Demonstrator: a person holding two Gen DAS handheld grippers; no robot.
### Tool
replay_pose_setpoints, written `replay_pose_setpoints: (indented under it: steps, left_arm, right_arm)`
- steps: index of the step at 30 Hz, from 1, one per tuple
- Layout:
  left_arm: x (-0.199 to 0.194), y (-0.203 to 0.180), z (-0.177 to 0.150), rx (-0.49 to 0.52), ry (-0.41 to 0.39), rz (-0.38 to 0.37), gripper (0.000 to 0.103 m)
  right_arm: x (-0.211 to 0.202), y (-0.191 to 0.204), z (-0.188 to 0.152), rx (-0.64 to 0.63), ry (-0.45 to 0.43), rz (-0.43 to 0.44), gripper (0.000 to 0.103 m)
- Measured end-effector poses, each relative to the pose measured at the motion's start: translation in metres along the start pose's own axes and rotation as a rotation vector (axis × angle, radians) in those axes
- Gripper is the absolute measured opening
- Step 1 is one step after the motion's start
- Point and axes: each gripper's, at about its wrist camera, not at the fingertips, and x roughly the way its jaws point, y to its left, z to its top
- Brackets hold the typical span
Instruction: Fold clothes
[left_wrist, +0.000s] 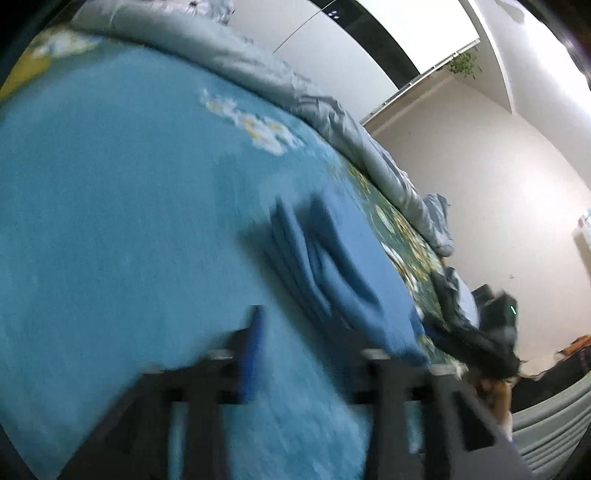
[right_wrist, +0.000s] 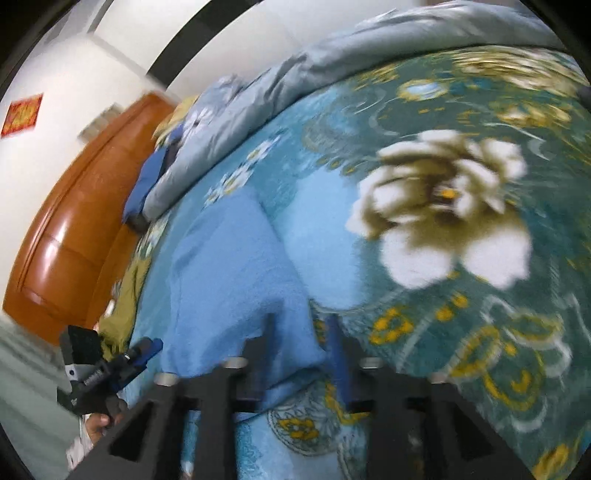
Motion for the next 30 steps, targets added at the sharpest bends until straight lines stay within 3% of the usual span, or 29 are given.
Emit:
replay_pose_setpoints:
  steps: [4, 8, 12, 16, 20, 22, 25, 30]
  left_arm:
    - [0.016, -0.004, 0.038, 0.052, 0.012, -0.003, 0.063]
    - [0.049, -0.004, 0.064, 0.069, 0.081, -0.029, 0.063]
    - [0.078, -0.003, 0.079, 0.063, 0.138, -0.060, 0.063]
    - [0.110, -0.003, 0.081, 0.083, 0.245, -0.064, 0.063]
    - [0.114, 0.000, 0.082, 0.071, 0.234, -0.129, 0.061]
    - [0.114, 0.004, 0.080, 0.047, 0.233, -0.159, 0.039]
    - [0.114, 0.002, 0.073, 0.067, 0.229, -0.137, 0.022]
    - [0.098, -0.003, 0.066, 0.039, 0.166, -0.114, 0.014]
  right_arm:
    - [-0.011, -0.014, -0.025, 0.135, -0.046, 0.041, 0.059]
    - [-0.005, -0.011, -0.040, 0.195, -0.042, 0.066, 0.059]
    - [0.008, -0.002, -0.048, 0.240, -0.055, 0.071, 0.059]
    - [0.012, 0.000, -0.053, 0.304, -0.104, 0.082, 0.059]
    - [0.012, -0.006, -0.053, 0.334, -0.143, 0.117, 0.056]
    - [0.014, -0.008, -0.052, 0.334, -0.145, 0.118, 0.048]
    - [0.018, -0.010, -0.050, 0.330, -0.135, 0.120, 0.031]
    - [0.020, -0.009, -0.041, 0.282, -0.102, 0.127, 0.020]
